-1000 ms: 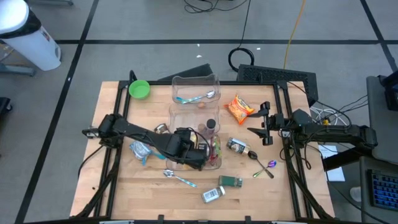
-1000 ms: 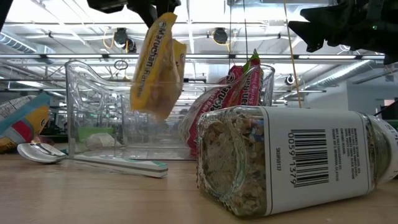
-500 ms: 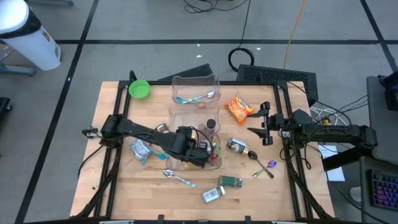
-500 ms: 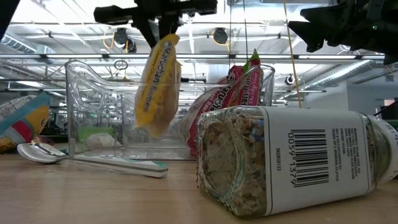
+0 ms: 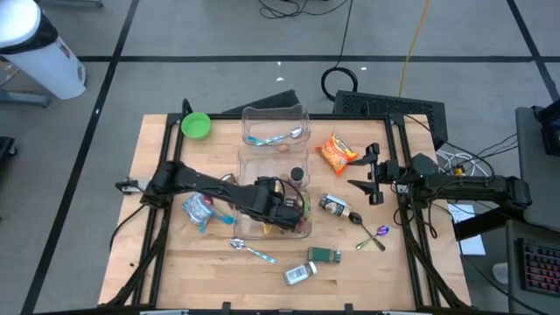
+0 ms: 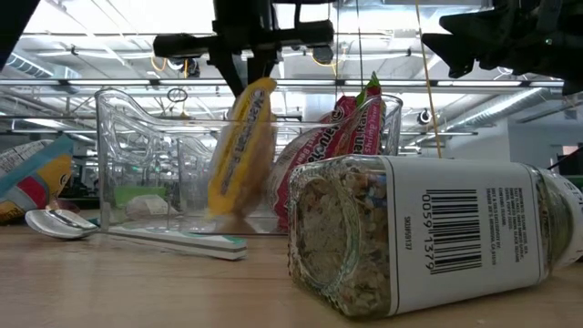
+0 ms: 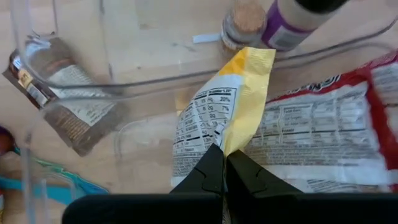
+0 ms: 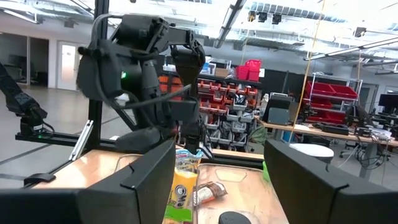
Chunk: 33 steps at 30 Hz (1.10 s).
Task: Pick & Place Food Item
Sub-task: Put the yellow noodle pack into the bottom transparent bin
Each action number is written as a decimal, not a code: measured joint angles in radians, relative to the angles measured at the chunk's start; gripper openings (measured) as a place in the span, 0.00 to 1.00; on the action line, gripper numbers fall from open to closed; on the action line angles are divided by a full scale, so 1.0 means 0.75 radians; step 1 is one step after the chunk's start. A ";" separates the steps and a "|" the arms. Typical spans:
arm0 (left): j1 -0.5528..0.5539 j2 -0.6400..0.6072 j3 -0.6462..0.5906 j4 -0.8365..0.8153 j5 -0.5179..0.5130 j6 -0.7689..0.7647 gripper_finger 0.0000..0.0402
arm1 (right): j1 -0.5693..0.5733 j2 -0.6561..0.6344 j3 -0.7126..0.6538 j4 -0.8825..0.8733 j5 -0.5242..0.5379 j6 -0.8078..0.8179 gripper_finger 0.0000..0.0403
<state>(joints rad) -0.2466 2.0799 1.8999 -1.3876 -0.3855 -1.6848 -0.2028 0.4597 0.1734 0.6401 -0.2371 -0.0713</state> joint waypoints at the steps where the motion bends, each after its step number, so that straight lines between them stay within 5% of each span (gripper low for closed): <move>1: -0.001 0.007 -0.001 0.002 0.005 0.000 0.00 | 0.000 0.000 0.000 0.000 0.000 0.000 0.60; 25: -0.003 0.050 -0.001 0.087 -0.010 0.044 0.03 | 0.000 0.001 0.000 -0.003 0.000 0.000 0.59; 33: 0.002 0.050 -0.001 0.142 -0.022 0.106 0.19 | 0.000 0.001 0.000 -0.003 0.000 0.000 0.59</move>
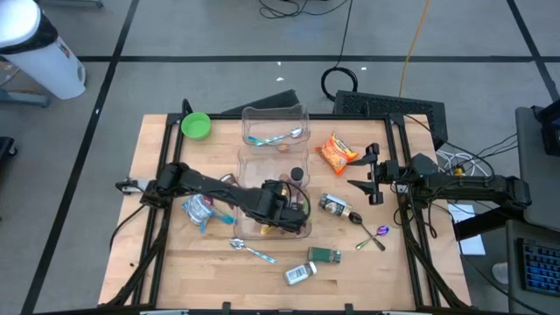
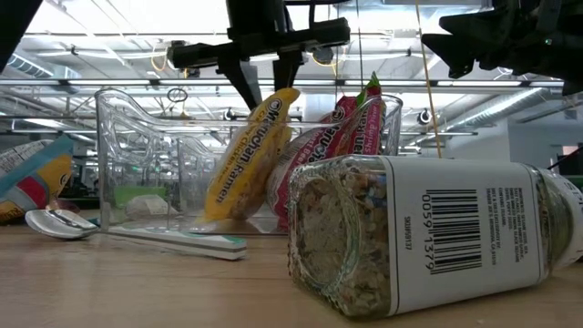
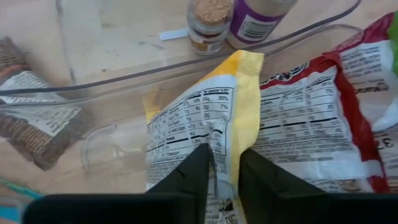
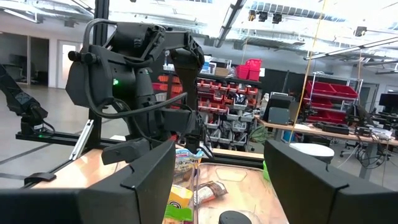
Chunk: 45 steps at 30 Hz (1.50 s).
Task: Pick & Place Food Item
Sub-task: Put the yellow noodle pack into the bottom transparent bin, then put the gold seasoning bottle into the middle transparent bin
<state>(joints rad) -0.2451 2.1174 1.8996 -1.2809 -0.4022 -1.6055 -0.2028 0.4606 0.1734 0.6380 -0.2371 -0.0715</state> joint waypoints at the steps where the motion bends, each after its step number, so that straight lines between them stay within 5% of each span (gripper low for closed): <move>1: 0.002 -0.003 0.000 0.006 0.001 0.011 0.22 | 0.000 0.000 0.000 0.000 0.000 0.000 0.59; 11: 0.020 -0.070 0.003 0.009 -0.034 0.163 0.38 | 0.000 0.000 0.000 0.001 0.000 0.000 0.59; 24: -0.090 -0.344 0.004 0.139 -0.502 0.704 0.40 | 0.000 0.000 0.000 0.001 0.000 0.000 0.59; 33: -0.297 -0.474 0.005 0.509 -0.863 1.019 0.40 | 0.000 0.000 0.000 0.000 0.000 0.000 0.59; 45: -0.461 -0.401 -0.138 1.041 -0.990 1.445 0.40 | 0.000 0.000 0.000 0.000 0.000 0.000 0.59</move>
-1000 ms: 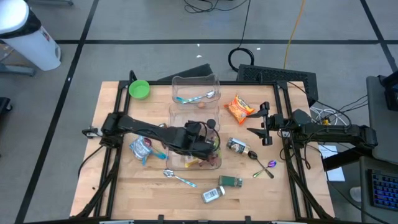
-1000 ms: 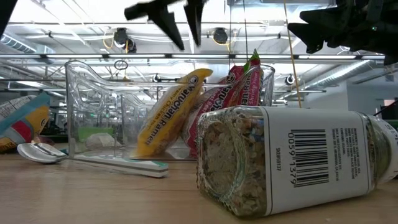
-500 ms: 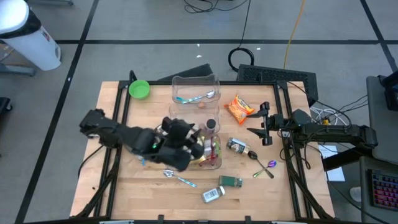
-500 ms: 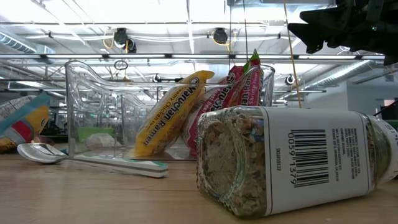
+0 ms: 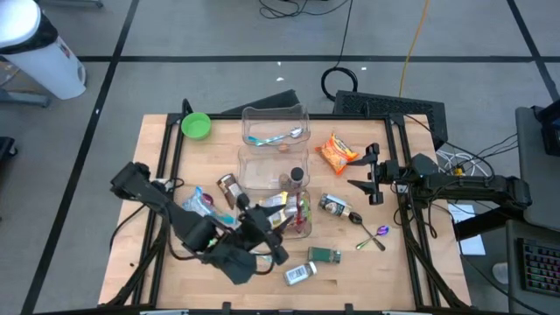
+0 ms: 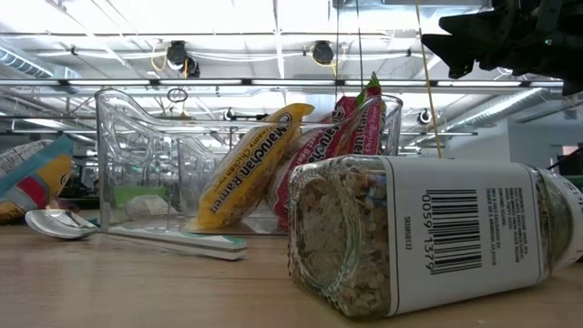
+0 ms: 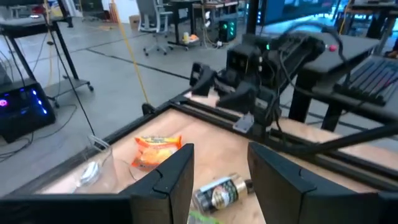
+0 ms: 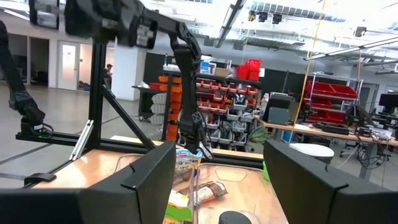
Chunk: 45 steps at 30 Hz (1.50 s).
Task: Pick & Place Food Item
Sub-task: Put the gold seasoning bottle into the middle transparent bin
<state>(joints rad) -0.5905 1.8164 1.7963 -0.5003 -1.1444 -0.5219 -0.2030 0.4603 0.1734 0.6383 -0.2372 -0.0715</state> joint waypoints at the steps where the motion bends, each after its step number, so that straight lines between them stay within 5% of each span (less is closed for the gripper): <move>1: 0.005 -0.003 -0.046 0.033 0.007 -0.007 0.40 | 0.000 0.000 0.000 0.000 0.000 0.000 0.59; 9: 0.087 -0.007 -0.394 0.307 0.113 -0.126 0.40 | 0.000 0.001 0.000 0.000 0.000 0.000 0.59; 15: 0.158 -0.027 -0.497 0.576 0.159 0.055 0.40 | 0.000 0.000 0.000 0.000 0.000 0.000 0.59; 21: 0.183 -0.158 -0.547 0.719 0.440 0.312 0.40 | 0.000 0.000 0.000 0.000 0.000 0.000 0.59; 30: 0.266 -0.411 -0.815 0.832 0.557 0.456 0.40 | 0.000 0.000 0.000 0.000 0.000 0.000 0.59; 37: 0.426 -0.543 -1.203 1.300 0.895 0.494 0.40 | 0.000 0.000 0.000 0.000 0.001 0.001 0.59; 45: 0.535 -0.551 -1.445 1.611 1.050 0.600 0.40 | 0.000 0.000 0.000 0.000 0.000 0.000 0.59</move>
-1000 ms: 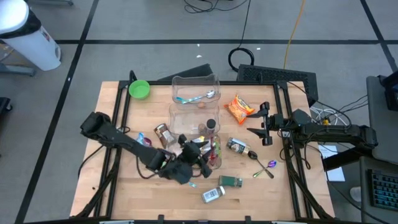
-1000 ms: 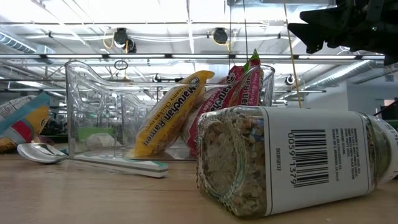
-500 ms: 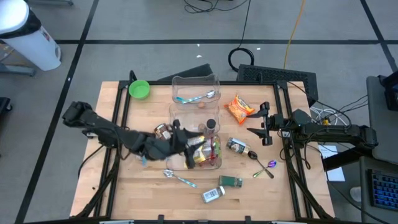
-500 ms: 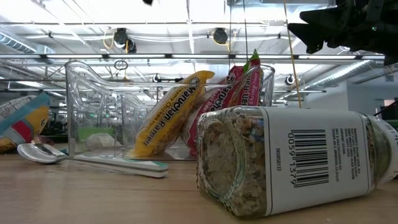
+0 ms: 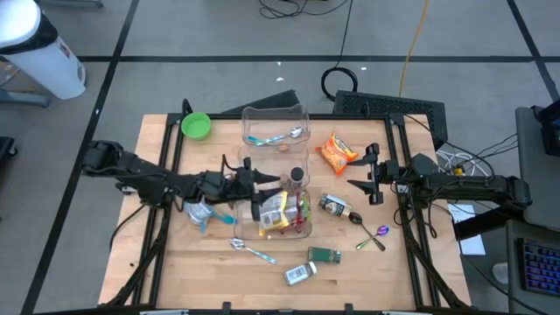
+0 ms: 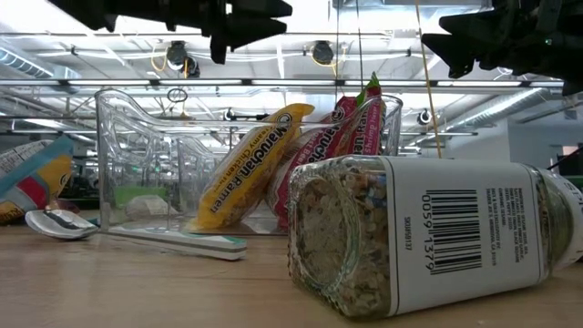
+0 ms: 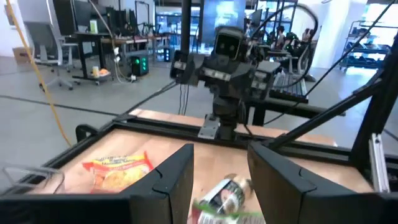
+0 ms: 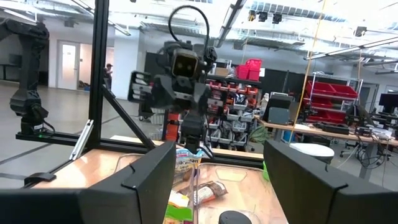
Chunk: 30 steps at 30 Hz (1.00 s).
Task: Pick & Place Food Item
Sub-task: Put the gold seasoning bottle into the middle transparent bin
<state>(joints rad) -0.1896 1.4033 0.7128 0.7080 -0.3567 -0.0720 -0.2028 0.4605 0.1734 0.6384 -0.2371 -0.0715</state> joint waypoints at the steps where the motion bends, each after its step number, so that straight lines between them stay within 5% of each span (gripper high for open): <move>1: 0.012 0.000 -0.011 0.004 0.010 -0.001 0.40 | -0.001 0.000 0.000 0.000 0.000 0.001 0.59; 30: 0.264 0.001 -0.013 -0.093 0.023 0.005 0.40 | 0.000 0.000 0.000 0.001 0.000 0.000 0.59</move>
<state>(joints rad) 0.0082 1.4036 0.7033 0.6380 -0.3393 -0.0679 -0.2029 0.4603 0.1734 0.6389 -0.2371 -0.0715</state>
